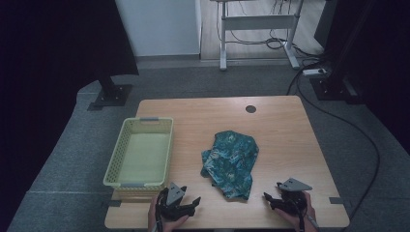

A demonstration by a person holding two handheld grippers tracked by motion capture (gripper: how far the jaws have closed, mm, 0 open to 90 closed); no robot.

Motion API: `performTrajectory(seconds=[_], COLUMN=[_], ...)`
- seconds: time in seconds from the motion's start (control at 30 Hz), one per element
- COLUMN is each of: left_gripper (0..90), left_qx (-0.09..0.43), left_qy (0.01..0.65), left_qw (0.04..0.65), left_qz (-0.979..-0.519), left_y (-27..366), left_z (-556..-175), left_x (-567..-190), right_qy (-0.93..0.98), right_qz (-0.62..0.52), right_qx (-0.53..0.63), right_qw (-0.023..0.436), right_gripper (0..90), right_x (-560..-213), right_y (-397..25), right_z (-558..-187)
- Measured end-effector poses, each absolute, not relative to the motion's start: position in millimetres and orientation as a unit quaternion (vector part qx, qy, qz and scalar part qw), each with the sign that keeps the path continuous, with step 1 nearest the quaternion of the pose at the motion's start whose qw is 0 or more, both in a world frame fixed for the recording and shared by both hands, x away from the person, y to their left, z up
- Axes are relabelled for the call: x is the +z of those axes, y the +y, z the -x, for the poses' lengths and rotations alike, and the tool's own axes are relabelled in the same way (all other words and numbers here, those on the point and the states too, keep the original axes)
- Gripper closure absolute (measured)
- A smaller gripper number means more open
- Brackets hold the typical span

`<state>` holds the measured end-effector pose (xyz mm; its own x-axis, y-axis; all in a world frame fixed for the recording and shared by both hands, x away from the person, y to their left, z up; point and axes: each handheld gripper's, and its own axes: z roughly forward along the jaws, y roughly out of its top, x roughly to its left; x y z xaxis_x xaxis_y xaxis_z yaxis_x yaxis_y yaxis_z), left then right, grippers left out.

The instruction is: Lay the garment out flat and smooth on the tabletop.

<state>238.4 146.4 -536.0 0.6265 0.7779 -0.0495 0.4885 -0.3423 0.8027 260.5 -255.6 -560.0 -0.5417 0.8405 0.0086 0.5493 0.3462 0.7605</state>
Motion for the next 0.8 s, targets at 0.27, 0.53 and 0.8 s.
performTrajectory(seconds=[0.27, 0.53, 0.8], left_gripper=[32.0, 32.0, 32.3], left_qx=[0.167, 0.172, 0.175], left_qy=[0.387, 0.383, 0.376], left_qw=[0.402, 0.398, 0.392], left_qz=[-0.813, -0.816, -0.821], left_y=[140, 140, 137], left_z=[-235, -234, -232], left_x=[-546, -550, -553], right_qy=[0.795, 0.795, 0.801], right_qz=[-0.438, -0.427, -0.407], right_qx=[0.369, 0.379, 0.394], right_qw=[0.198, 0.206, 0.194], right_gripper=[31.3, 33.3, 33.3], right_x=[-560, -551, -541], right_y=[-254, -246, -237], right_z=[-258, -248, -238])
